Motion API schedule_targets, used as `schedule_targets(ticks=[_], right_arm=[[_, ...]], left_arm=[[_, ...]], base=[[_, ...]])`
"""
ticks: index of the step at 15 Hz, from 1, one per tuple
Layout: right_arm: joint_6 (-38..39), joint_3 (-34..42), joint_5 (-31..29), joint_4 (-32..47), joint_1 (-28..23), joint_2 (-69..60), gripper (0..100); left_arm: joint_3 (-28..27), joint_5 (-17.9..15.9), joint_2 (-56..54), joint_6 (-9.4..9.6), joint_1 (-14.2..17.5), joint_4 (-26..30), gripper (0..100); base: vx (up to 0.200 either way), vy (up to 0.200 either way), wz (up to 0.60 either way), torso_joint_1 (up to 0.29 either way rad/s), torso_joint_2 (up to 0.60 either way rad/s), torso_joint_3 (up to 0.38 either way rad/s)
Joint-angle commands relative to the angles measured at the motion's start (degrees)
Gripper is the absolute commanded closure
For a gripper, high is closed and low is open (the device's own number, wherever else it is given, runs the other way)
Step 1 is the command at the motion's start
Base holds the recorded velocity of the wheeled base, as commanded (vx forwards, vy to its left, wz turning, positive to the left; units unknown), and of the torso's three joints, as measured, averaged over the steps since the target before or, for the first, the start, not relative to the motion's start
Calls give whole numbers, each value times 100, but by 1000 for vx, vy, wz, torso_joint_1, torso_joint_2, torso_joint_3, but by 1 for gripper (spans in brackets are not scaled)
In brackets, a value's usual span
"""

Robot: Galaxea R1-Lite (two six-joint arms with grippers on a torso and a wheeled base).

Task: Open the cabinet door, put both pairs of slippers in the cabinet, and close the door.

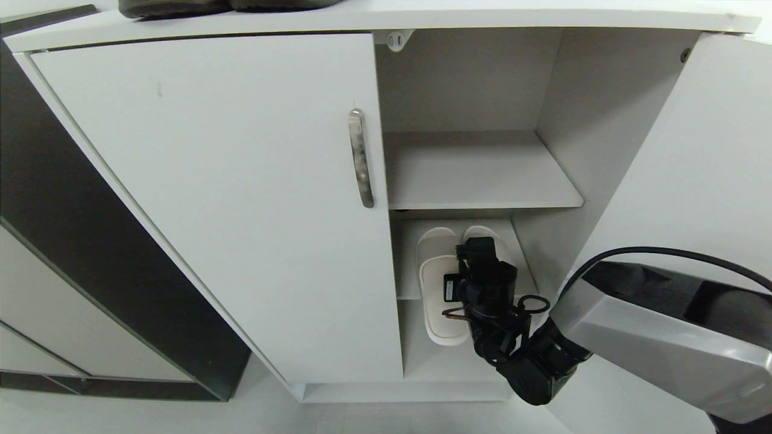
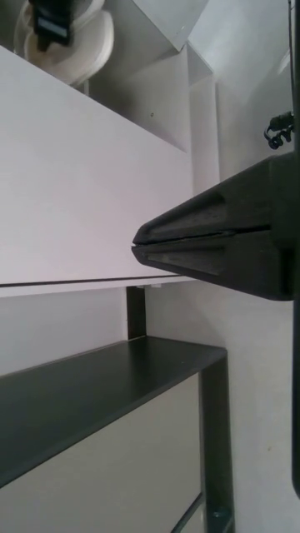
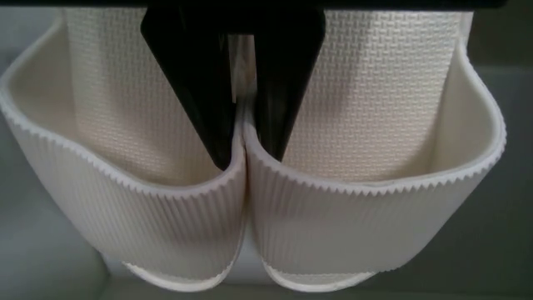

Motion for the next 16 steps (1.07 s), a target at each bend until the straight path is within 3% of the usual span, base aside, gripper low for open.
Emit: schedule_targets(ticks=[1,7,16], right_arm=[[-5,-582,72,295,-125,259,100],[4,-1865,80,998,-407,593,100],[-22,-2374,168,1367,-626,830,100]], left_arm=[[0,11,9,-1,3,-1,100],[0,11,9,-1,3,-1,100],[0,11,9,-1,3,-1,100]], base=[[0,0,0,0,0,0],[0,0,0,0,0,0],[0,0,0,0,0,0]])
